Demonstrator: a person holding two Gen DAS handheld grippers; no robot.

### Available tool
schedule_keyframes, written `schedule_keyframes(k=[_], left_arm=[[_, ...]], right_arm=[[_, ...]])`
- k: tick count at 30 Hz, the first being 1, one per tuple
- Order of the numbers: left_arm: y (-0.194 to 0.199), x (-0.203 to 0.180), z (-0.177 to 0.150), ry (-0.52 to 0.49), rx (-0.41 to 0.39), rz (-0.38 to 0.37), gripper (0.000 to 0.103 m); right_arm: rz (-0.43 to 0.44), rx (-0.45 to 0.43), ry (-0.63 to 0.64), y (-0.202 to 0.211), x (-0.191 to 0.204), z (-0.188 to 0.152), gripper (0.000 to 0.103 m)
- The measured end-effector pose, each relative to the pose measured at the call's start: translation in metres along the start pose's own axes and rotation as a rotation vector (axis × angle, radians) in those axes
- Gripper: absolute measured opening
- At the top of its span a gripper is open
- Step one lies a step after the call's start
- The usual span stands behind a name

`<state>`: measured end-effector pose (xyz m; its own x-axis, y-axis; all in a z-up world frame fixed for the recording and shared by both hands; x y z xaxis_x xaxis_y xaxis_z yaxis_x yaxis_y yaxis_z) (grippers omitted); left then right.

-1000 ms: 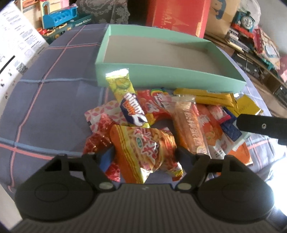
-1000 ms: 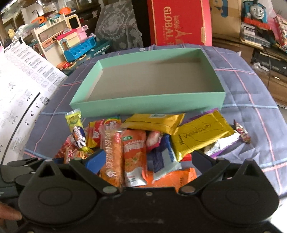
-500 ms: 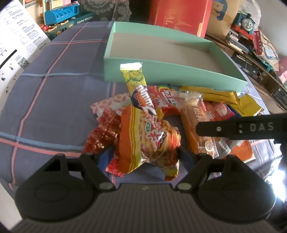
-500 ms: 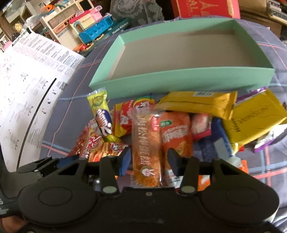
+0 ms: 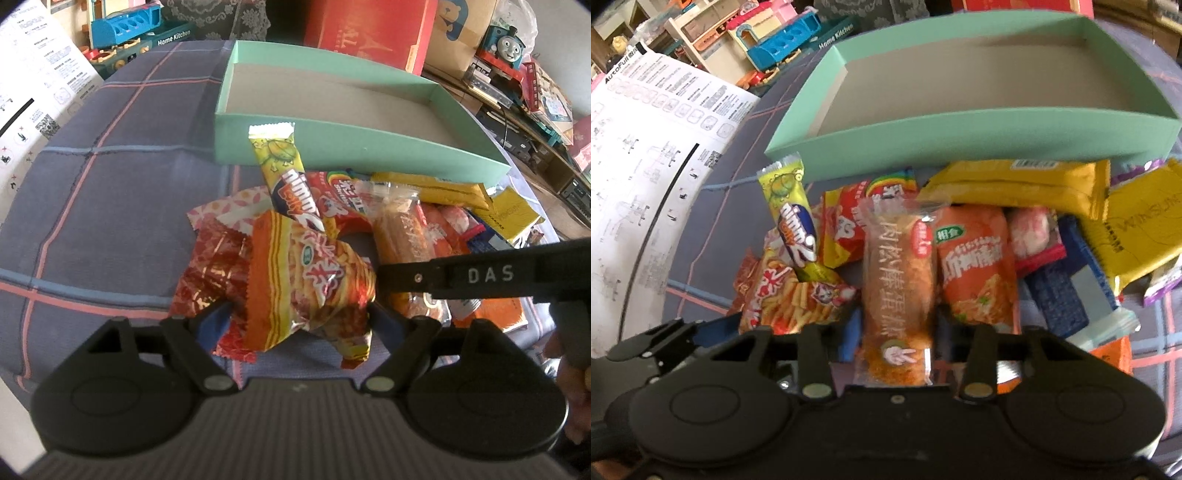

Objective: Organize snacks
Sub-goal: 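Grasp the orange pastry pack with the right gripper while the left grasps the red-orange chip bag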

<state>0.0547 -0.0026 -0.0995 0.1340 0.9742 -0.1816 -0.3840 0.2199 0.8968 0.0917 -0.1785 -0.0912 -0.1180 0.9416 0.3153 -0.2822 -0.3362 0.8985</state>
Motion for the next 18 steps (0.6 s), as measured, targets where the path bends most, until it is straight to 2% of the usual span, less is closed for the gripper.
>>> schedule_keyframes(k=[3,13,14,15,16,18], left_arm=[[0.002,-0.002,0.001,-0.008,-0.005,0.012,0.083],[0.006,-0.026,0.009,-0.091,-0.040,0.063,0.084],[0.006,-0.027,0.009,-0.091,-0.040,0.065,0.083],[0.006,-0.028,0.009,-0.091,-0.040,0.068,0.076],[0.006,-0.029,0.008,-0.093,-0.041,0.068,0.065],[0.008,-0.028,0.008,-0.087,-0.044,0.054,0.057]], right_arm=[[0.041,-0.036,0.006,0.011,0.002,-0.001,0.038],[0.062,-0.102,-0.033,0.032,-0.015,-0.005,0.038],[0.061,-0.104,-0.037,0.032,-0.017,-0.005,0.038],[0.062,-0.105,-0.041,0.033,-0.018,-0.006,0.038],[0.063,-0.107,-0.044,0.033,-0.019,-0.007,0.038],[0.064,-0.113,-0.048,0.034,-0.022,-0.010,0.038]])
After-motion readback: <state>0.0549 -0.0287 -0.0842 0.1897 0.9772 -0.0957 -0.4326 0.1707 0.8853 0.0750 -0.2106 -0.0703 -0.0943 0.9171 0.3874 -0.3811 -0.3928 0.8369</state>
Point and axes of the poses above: each gripper's, at about its wrist camera, not at the fingertips, and y roughly against the way its jaws point, x to its left, z to its top, the point moved 4 cm from there along -y, roughly the way its jaws point, and after that the axes turned 9 degrees about x, right-handed, at the moved point
